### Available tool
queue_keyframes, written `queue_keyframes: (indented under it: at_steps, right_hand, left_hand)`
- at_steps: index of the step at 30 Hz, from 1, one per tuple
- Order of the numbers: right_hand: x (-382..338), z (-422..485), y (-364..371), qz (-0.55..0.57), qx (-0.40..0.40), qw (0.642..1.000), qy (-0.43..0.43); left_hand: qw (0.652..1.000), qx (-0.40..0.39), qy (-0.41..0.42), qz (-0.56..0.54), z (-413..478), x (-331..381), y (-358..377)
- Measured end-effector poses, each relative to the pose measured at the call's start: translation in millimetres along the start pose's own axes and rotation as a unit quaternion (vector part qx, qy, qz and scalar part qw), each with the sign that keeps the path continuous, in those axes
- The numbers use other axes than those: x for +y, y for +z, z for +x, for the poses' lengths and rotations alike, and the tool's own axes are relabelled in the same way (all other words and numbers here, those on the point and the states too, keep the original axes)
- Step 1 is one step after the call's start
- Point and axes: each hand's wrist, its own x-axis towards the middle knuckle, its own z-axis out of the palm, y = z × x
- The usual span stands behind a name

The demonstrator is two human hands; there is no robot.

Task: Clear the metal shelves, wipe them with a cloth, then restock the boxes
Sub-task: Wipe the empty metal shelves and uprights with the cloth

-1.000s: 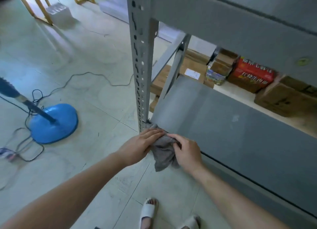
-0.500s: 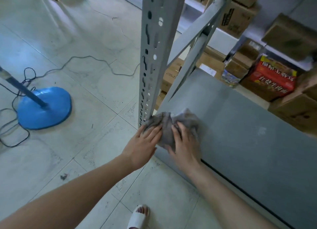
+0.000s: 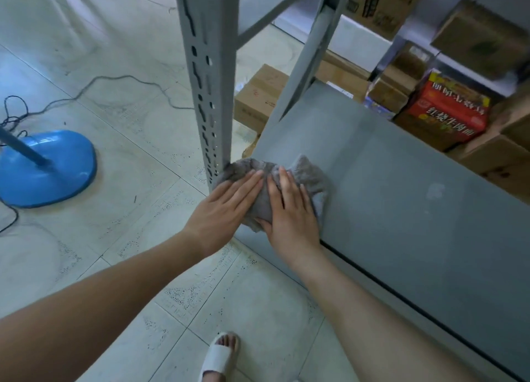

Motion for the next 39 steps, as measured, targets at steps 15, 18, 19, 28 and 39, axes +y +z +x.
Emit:
queue_keyframes:
  at_steps: [15, 18, 19, 28, 39]
  right_hand:
    - [138.1, -162.0, -11.7, 0.003, 0.055, 0.998, 0.023]
    - [178.6, -203.3, -17.4, 0.004, 0.067, 0.998, 0.016]
    - [198.1, -223.5, -20.2, 0.007, 0.078, 0.997, 0.016]
    - [362.7, -405.3, -48.5, -0.010, 0.106, 0.993, 0.049]
    - [490.7, -551.5, -81.4, -0.018, 0.079, 0.991, 0.109]
  left_hand:
    - [0.993, -0.012, 0.121, 0.007, 40.7, 173.5, -24.7]
    - [0.994, -0.014, 0.113, -0.005, 40.4, 231.5, -27.6]
    - [0.993, -0.014, 0.116, -0.006, 42.8, 259.1, -28.9]
    - [0.984, -0.015, 0.174, -0.031, 65.0, 495.6, -52.6]
    - [0.968, 0.016, 0.241, -0.064, 88.4, 688.2, -64.0]
